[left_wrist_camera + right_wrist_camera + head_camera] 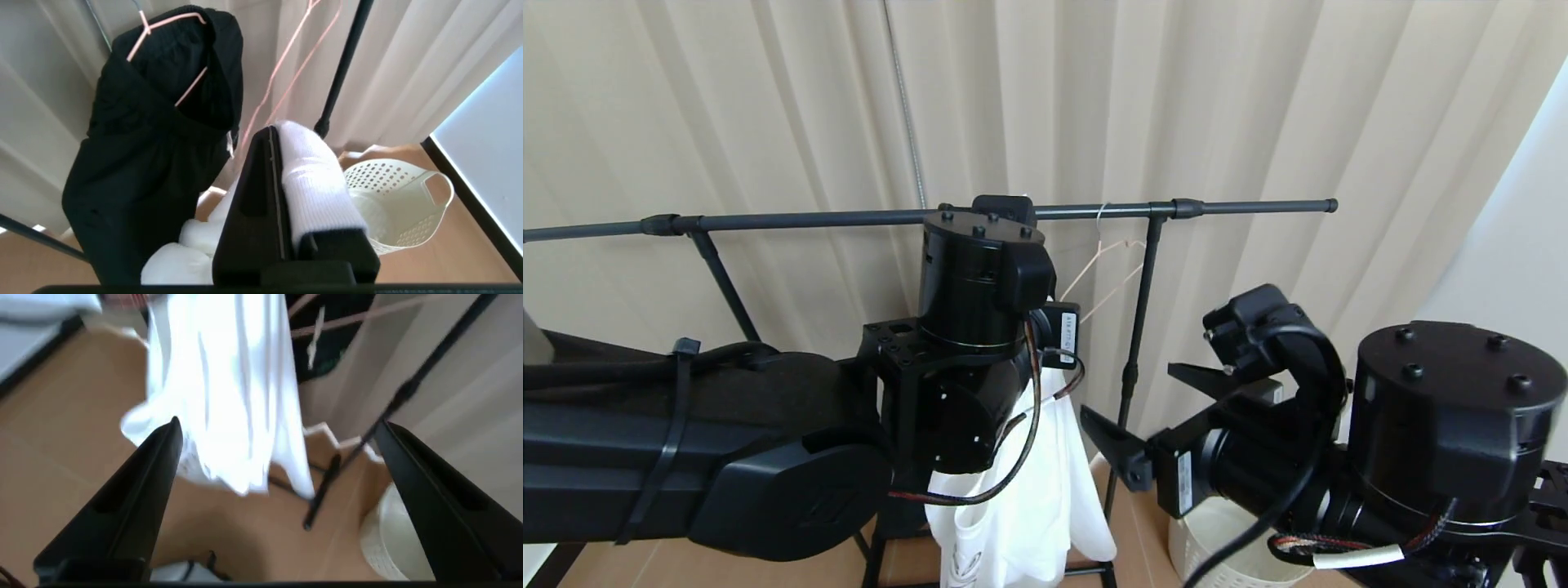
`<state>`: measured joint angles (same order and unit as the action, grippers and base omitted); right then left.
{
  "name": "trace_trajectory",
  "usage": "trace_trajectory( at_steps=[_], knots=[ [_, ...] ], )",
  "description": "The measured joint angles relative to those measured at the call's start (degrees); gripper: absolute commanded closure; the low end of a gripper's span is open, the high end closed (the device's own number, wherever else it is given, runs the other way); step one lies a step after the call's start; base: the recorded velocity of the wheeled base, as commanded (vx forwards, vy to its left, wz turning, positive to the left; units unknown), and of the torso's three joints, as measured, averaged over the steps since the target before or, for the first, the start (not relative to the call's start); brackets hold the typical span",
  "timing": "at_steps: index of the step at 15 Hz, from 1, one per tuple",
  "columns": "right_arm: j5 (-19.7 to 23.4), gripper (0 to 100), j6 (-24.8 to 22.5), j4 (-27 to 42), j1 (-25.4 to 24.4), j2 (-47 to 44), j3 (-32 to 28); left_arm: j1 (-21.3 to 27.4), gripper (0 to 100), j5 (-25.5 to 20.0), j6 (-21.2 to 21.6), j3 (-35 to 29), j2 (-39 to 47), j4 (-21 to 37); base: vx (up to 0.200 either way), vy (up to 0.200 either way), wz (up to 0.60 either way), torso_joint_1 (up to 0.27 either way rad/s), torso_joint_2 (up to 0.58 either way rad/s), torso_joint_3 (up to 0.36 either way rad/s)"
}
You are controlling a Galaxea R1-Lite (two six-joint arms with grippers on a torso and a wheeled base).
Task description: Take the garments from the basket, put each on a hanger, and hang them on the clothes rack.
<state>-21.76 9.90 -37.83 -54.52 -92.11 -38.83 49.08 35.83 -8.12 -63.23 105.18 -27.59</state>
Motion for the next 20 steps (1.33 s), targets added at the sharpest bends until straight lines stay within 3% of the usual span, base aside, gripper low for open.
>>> trace_trajectory(
  at_steps=[2, 4, 8, 20],
  knots=[
    [-0.49, 0, 1.32, -9.50, -0.39, -3.25, 0.63, 0.65, 100, 0.02, 0.00, 0.04, 0.09, 0.04, 0.000, 0.000, 0.00, 0.000, 0.00, 0.000],
    [-3.78, 0, 1.60, -11.79, -1.51, -6.03, 0.79, 1.46, 100, 0.02, -0.02, -0.10, 0.27, 0.02, 0.000, 0.000, 0.00, 0.000, 0.00, 0.000],
    [-6.23, 0, 1.56, -11.81, -1.27, -8.74, -0.23, 1.85, 100, -0.02, -0.09, -0.24, 0.66, 0.02, 0.000, 0.000, 0.00, 0.000, 0.00, 0.000],
    [-7.03, 0, 1.43, -11.92, 2.73, -12.85, -0.98, 2.71, 100, 0.05, -0.09, 0.04, -0.44, 1.05, 0.000, 0.000, 0.00, 0.000, 0.00, 0.000]
  ],
)
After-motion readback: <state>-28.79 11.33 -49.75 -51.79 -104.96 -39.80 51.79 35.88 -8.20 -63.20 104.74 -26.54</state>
